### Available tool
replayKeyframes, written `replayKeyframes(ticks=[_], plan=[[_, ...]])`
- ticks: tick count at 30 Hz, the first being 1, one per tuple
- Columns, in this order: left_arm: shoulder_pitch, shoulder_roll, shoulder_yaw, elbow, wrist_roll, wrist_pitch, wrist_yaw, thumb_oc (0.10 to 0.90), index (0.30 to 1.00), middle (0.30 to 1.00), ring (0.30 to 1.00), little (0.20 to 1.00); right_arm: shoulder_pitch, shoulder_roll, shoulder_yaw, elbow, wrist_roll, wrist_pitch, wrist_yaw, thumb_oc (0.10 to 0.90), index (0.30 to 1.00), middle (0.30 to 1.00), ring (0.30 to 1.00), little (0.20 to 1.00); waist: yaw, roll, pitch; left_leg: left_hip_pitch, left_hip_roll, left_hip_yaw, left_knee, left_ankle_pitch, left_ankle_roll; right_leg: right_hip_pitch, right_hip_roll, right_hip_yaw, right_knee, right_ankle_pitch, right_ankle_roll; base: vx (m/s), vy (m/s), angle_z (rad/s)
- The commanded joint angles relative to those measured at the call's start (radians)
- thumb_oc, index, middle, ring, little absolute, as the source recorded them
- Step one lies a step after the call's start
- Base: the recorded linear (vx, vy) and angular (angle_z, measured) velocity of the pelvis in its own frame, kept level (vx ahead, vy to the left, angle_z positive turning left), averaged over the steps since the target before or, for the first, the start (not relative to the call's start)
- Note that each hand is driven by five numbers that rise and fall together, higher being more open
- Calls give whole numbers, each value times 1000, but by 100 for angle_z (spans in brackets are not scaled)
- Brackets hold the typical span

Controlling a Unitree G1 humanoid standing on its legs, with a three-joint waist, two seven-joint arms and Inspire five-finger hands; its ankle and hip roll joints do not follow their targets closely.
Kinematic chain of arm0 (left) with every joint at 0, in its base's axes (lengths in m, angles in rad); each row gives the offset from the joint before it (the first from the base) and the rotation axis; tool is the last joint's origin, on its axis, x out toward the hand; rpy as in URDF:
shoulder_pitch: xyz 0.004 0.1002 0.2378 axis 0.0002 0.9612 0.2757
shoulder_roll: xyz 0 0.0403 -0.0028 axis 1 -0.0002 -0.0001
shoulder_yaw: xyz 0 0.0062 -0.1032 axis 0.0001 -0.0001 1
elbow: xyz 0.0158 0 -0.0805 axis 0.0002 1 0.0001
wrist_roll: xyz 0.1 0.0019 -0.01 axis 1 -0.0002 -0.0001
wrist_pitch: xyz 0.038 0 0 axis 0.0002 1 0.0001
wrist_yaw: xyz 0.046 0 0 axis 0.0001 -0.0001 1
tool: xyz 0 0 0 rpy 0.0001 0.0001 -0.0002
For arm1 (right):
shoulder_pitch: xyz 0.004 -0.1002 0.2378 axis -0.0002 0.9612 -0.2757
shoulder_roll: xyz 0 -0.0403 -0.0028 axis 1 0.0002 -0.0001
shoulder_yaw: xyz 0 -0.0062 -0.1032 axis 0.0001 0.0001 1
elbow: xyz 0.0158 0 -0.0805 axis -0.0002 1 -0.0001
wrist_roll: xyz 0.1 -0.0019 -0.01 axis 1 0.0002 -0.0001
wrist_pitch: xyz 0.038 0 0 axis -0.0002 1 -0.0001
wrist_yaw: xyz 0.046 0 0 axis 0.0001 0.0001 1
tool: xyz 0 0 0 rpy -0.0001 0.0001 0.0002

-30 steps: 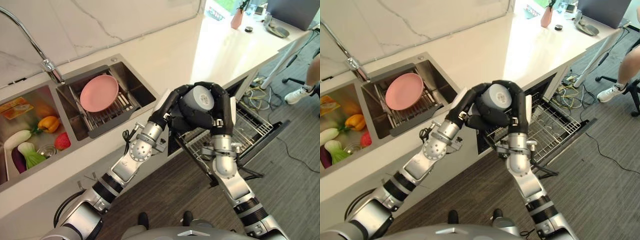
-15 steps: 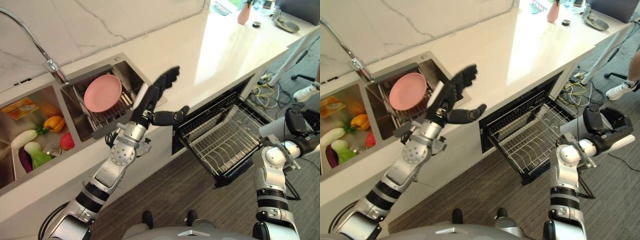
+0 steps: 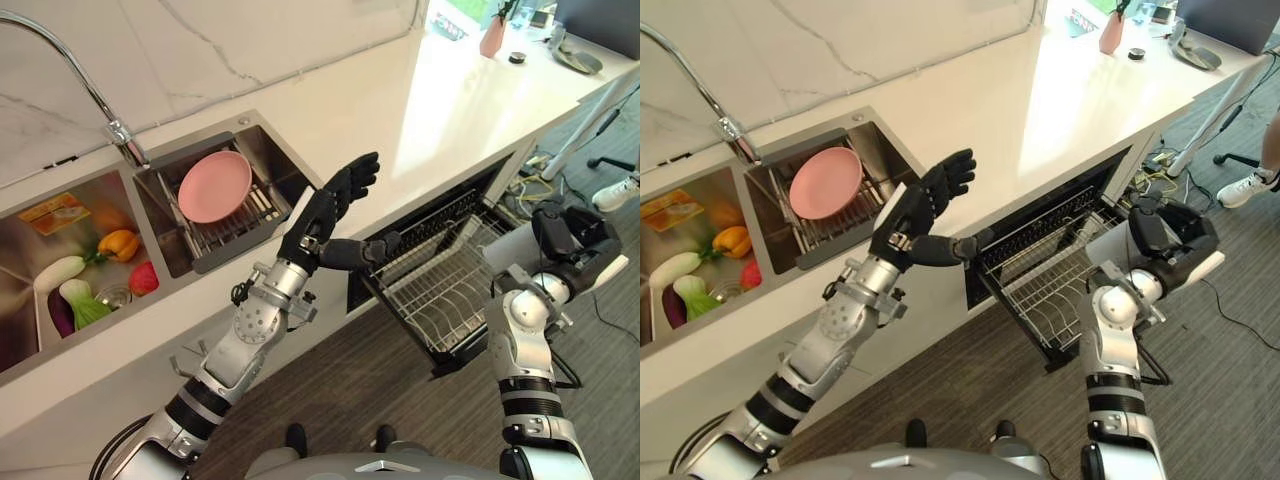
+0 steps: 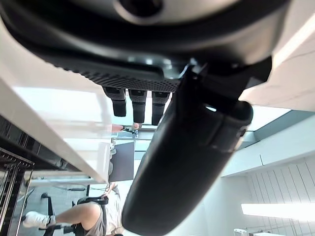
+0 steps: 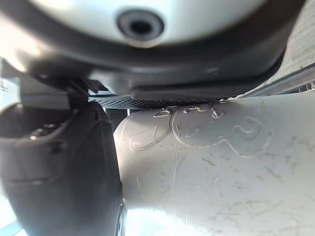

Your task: Place the dishes in the dishwasher.

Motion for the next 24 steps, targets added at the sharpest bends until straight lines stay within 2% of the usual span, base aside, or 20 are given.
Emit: replayKeyframes(ticks=[1,2,4,8,10,15,16,21,22,23,24], plan=[[-68,-38,-26,18,-169,7,-109,800,900,900,900,900,-62,-51,1,-26,2,-52,126,400,300,300,300,300,12,-41,-68,88,35,11,9,-140,-2,4,-118,-4,27,-20,108,0,0,0],[-45,-39,-56,53,-232,49,-156,800,900,900,900,900,-53,-58,30,10,9,-26,174,400,300,300,300,300,10,-38,-63,90,39,9,7,-143,-5,7,-114,-4,28,-27,108,0,0,0],[-16,-31,-76,79,-261,77,-193,800,900,900,900,900,-45,-69,45,53,6,2,213,400,300,300,300,300,9,-36,-57,89,42,8,6,-141,-7,8,-112,-7,30,-28,107,0,0,0],[-1,-27,-81,91,-279,87,-207,800,900,900,900,900,-45,-71,55,73,2,8,223,400,300,300,300,300,10,-36,-55,88,43,7,6,-140,-8,8,-112,-9,30,-28,107,-6,-2,1],[95,-12,-77,160,-370,137,-258,800,900,900,900,900,-44,-84,89,152,-35,47,272,400,300,300,300,300,12,-35,-50,83,49,5,5,-133,-11,8,-111,-16,33,-32,104,-36,-15,9],[171,10,-38,248,-403,146,-288,800,900,900,900,900,-46,-108,113,273,-120,79,300,400,300,300,300,300,18,-32,-43,73,53,-2,4,-125,-15,6,-110,-26,37,-33,101,-28,-12,10],[199,35,-25,286,-367,143,-298,800,900,900,900,900,-47,-129,125,323,-160,93,315,400,300,300,300,300,24,-31,-40,66,53,-6,4,-121,-17,3,-111,-31,39,-32,102,-16,-7,11],[216,45,-17,308,-349,142,-304,800,900,900,900,900,-50,-138,131,346,-178,95,317,400,300,300,300,300,25,-30,-41,61,53,-8,4,-119,-18,1,-112,-35,40,-32,102,-10,-10,12],[293,77,28,437,-222,126,-303,800,900,900,900,900,-61,-203,173,460,-275,121,344,400,300,300,300,300,45,-24,-29,38,56,-16,4,-106,-26,-3,-114,-60,41,-31,101,-33,-27,1],[293,77,28,437,-222,126,-303,800,900,900,900,900,-61,-203,173,460,-275,121,344,400,300,300,300,300,45,-24,-29,38,56,-16,4,-106,-26,-3,-114,-60,41,-31,101,-41,-36,1],[316,87,44,476,-163,115,-302,800,900,900,900,900,-65,-236,195,484,-330,136,353,400,300,300,300,300,48,-19,-30,21,56,-22,4,-99,-29,-9,-117,-71,39,-28,101,-21,-26,7]])
